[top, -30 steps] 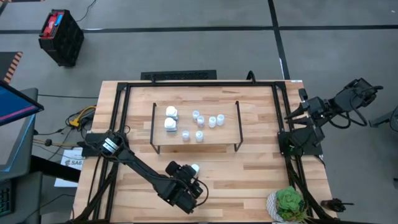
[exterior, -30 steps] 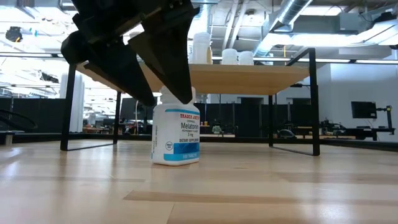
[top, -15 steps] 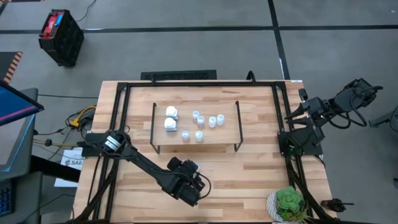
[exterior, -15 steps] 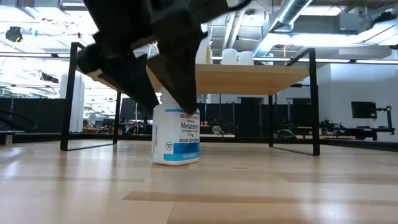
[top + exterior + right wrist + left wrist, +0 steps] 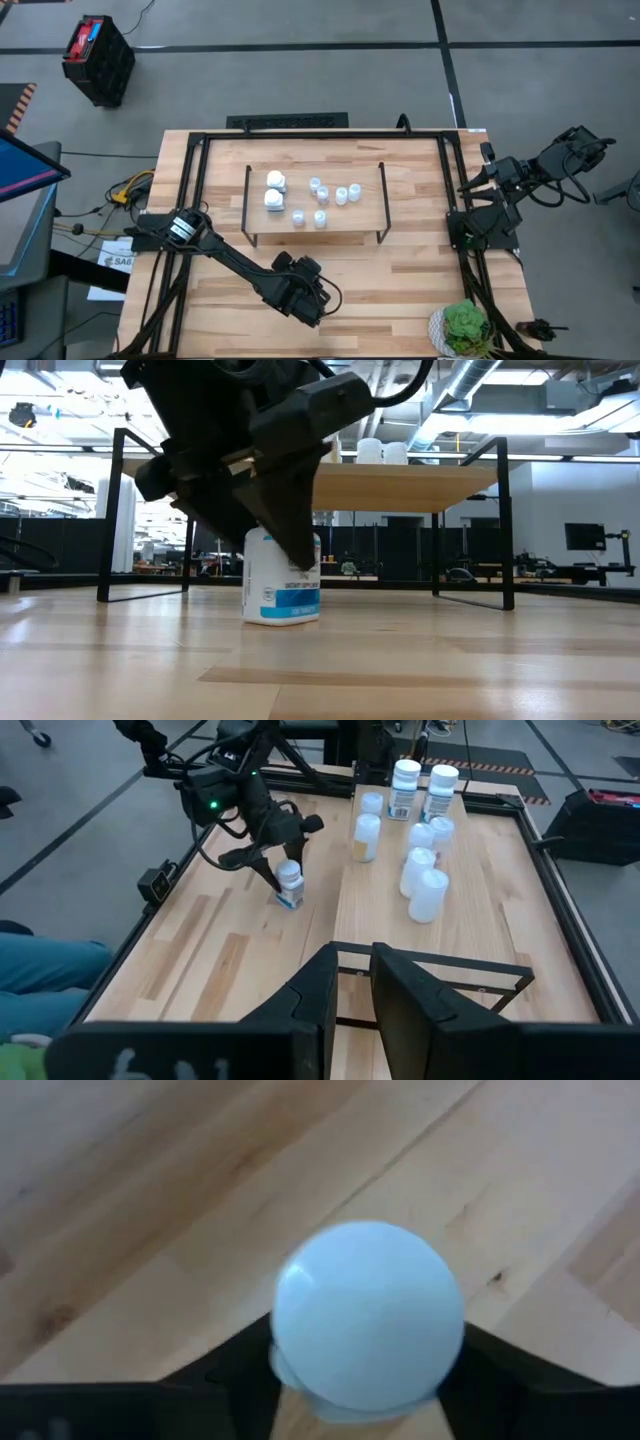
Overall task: Pick and place medicine bottles onto shelf by color
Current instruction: Put the white blue pill bottle on the shelf
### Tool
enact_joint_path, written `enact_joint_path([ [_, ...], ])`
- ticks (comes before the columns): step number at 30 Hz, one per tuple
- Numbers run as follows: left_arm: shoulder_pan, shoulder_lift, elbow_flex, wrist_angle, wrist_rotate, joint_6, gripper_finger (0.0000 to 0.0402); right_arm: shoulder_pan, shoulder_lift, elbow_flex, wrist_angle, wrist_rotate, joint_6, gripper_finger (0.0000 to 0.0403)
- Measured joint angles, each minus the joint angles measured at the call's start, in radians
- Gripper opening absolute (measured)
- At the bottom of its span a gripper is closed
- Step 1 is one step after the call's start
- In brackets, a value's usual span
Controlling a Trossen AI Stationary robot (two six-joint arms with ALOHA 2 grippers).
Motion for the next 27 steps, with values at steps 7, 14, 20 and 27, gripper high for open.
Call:
enact_joint_path([
  [7,-0.007,-0.001,0.027,-0.017,0.019,0.049,0.0116,0.0,0.0,0.0,0.0,0.0,0.0,0.0086],
  [14,-0.007,-0.001,0.271,-0.321,0.212,0.32,0.0116,0.0,0.0,0.0,0.0,0.003,0.015,0.0086],
  [20,-0.019,-0.003,0.511,-0.71,0.189,0.398,0.0116,0.0,0.0,0.0,0.023,0.005,0.007,0.0086],
  [27,-0.065,-0.076,0.618,-0.732,0.158,0.471,0.0118,0.0,0.0,0.0,0.014,0.005,0.008,0.0086],
])
